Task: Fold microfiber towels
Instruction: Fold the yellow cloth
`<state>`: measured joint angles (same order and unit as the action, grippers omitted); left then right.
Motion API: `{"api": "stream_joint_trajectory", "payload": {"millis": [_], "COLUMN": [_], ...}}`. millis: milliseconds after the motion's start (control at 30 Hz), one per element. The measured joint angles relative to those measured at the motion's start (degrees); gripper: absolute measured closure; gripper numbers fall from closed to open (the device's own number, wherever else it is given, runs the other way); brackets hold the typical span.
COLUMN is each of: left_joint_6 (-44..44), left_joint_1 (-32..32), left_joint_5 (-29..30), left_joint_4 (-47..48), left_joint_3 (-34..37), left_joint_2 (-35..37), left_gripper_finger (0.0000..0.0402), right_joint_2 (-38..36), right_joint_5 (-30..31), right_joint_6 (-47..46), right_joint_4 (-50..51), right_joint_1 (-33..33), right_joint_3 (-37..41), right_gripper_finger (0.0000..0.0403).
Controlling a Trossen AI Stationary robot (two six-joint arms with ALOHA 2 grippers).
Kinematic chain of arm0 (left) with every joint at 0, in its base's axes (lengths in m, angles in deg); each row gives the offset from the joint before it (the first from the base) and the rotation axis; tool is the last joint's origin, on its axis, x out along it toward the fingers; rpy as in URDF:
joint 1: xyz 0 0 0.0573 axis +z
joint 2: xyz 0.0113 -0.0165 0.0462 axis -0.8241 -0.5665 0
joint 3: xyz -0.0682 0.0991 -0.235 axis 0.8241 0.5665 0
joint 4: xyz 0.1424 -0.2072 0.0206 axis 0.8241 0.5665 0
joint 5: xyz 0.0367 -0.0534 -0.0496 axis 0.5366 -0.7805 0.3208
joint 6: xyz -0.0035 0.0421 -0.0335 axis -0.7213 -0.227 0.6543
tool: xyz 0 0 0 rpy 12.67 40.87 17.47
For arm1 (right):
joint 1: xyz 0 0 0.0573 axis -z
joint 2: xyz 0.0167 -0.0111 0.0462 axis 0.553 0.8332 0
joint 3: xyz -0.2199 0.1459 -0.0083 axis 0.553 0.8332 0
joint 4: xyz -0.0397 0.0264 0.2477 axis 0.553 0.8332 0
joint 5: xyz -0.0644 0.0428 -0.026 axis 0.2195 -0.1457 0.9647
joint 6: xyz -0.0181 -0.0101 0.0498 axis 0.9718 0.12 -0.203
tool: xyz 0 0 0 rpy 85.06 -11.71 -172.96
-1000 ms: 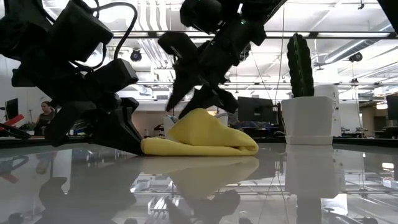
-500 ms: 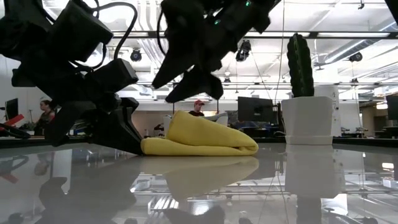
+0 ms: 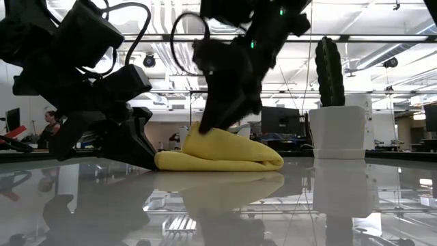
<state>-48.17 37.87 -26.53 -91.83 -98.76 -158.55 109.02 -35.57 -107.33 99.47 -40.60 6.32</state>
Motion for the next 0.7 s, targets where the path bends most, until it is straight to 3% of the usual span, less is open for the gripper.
{"api": "stream_joint_trajectory", "payload": {"millis": [200,467,700], "left_joint_6": [0.00,0.00,0.00], "left_joint_1": [0.00,0.00,0.00], "left_joint_5": [0.01,0.03,0.02], "left_joint_4": [0.00,0.00,0.00], "left_joint_3": [0.00,0.00,0.00], "left_joint_2": [0.00,0.00,0.00], "left_gripper_finger": [0.0398,0.0398,0.0398], "right_joint_2": [1.86,5.56,6.73], "right_joint_5": [0.39,-5.57,-5.56], "right_joint_6": [2.66,9.14,9.26], "right_joint_4": [-1.43,-2.48,-3.59], "right_joint_1": [-0.47,-4.47,-5.25], "right_joint_3": [0.07,0.05,0.05], "right_gripper_finger": [0.0237,0.0383,0.0391]}}
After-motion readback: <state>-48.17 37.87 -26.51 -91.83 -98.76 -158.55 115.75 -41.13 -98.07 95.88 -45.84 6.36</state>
